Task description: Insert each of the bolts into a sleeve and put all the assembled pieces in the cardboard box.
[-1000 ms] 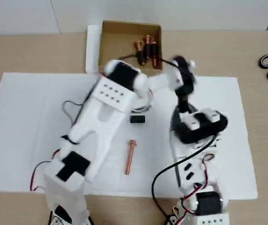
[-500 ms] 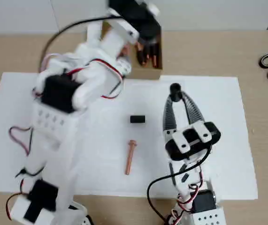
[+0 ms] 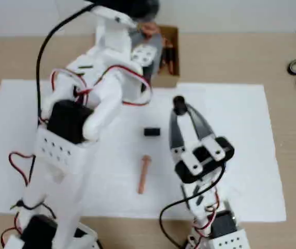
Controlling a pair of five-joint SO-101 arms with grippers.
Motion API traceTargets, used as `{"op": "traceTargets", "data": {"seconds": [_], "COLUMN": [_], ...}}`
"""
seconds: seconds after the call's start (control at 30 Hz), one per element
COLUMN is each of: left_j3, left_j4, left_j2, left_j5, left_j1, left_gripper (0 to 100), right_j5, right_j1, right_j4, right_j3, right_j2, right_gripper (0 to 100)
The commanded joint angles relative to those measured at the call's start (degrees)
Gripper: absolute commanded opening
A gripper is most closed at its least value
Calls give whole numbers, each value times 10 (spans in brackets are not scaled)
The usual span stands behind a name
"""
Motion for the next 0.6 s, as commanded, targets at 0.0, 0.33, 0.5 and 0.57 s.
{"op": "traceTargets", "data": {"seconds": [0.0,0.33,0.5,0.57], "left_j3": [84,515,558,551], "left_j4": [-131,-484,-475,-449], "left_j2": [-76,-293,-331,-327], "left_j5": [74,89,90,90], "left_j1": [3,33,80,81], "left_gripper": [6,6,6,6], "right_j5": [4,3,3,3], "right_j1": [-2,-3,-3,-4], "right_j4": [-9,28,64,63], "right_j3": [4,4,4,4], "right_j2": [-7,-7,-7,-7], "right_gripper": [4,4,4,4]}}
